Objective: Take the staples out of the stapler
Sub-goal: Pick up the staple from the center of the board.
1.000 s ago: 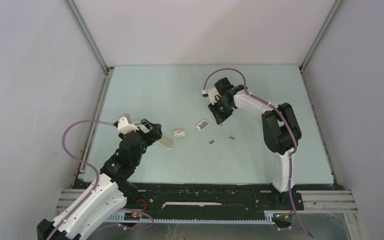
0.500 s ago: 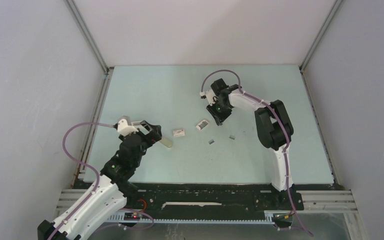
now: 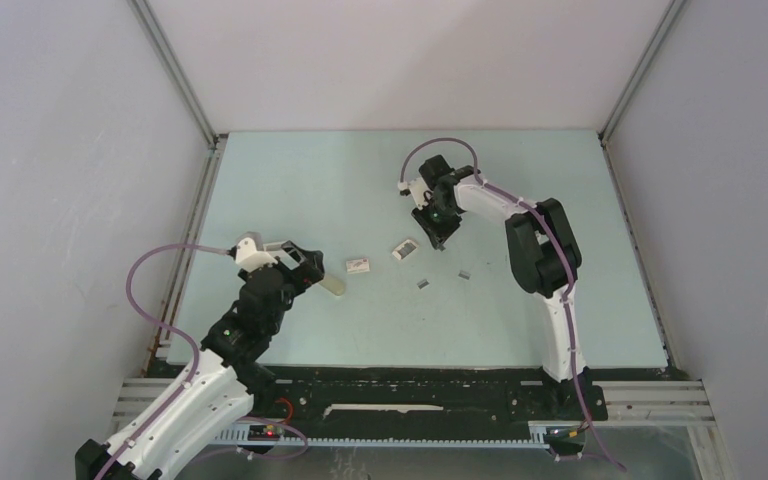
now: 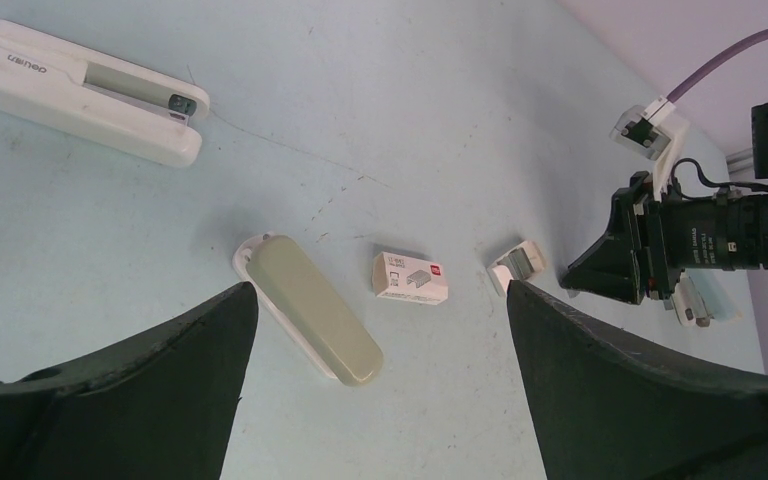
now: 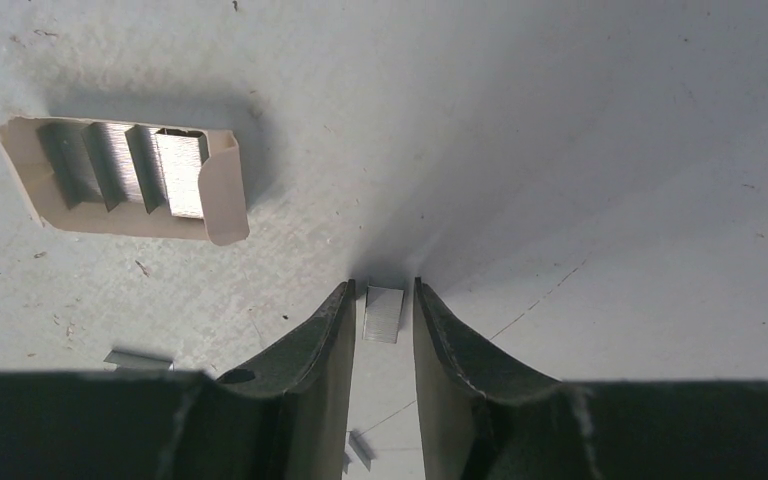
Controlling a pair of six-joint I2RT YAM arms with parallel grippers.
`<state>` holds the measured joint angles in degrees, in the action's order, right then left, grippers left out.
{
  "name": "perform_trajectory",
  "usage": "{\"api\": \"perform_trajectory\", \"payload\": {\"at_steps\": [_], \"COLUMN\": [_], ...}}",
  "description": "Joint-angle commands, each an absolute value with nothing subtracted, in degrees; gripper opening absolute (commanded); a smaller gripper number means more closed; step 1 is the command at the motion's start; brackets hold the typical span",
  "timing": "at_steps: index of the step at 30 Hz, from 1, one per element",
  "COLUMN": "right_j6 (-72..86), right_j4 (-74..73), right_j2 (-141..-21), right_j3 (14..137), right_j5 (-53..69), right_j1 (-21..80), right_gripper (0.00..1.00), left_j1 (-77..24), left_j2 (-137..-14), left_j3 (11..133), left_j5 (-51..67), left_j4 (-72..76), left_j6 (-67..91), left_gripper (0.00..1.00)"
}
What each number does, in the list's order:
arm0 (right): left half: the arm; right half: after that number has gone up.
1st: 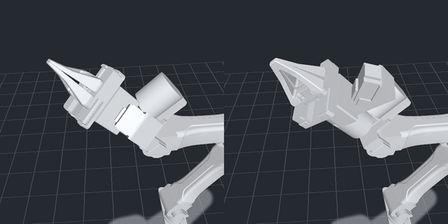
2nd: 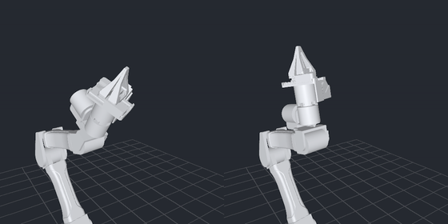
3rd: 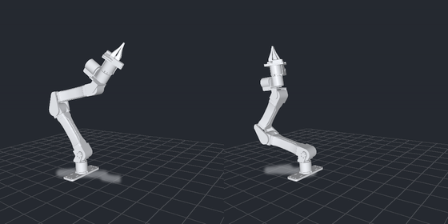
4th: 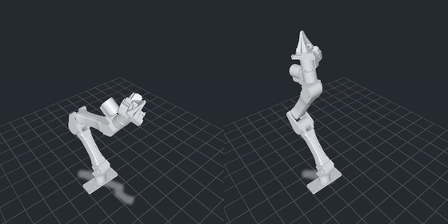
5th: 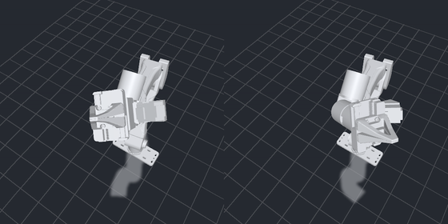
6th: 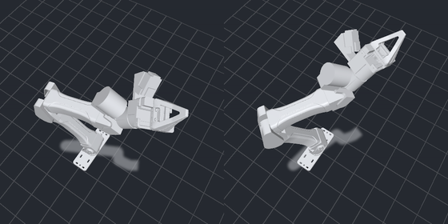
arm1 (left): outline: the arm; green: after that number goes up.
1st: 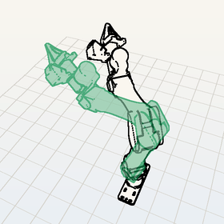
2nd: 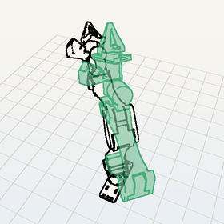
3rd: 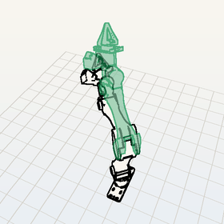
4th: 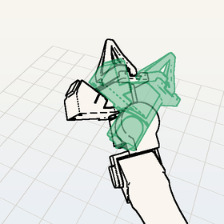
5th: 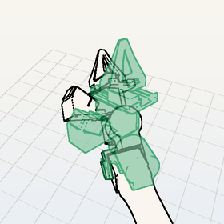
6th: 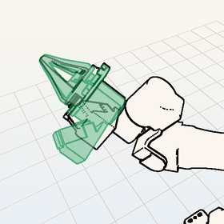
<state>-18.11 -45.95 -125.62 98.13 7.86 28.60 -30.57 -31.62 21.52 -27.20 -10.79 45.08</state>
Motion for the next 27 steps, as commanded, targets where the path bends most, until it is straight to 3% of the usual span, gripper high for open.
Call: {"api": "perform_trajectory", "payload": {"at_steps": [1, 8, 18, 27], "right_j6": [-18.0, -18.0, -18.1, -16.8], "right_j4": [-47.7, -48.6, -47.8, -45.2], "right_j2": [-126.8, -126.6, -125.1, -119.2], "right_j3": [100.4, 99.9, 99.0, 97.8], "right_j5": [8.0, 7.7, 7.2, 8.9], "right_j1": [29.1, 29.2, 29.2, 29.8], "right_gripper": [0.35, 0.28, 0.11, 0.07], "left_j1": [-30.2, -30.2, -30.2, -30.2], "left_j2": [-31.3, -31.2, -31.1, -31.6], "left_j3": [20.5, 20.5, 20.5, 20.7], "left_j5": [-27.6, -27.6, -27.5, -27.3], "left_j4": [-9.1, -9.0, -9.0, -8.7], "left_j6": [46.0, 46.1, 46.1, 46.2], "left_gripper": [1.00, 1.00, 1.00, 1.00]}}
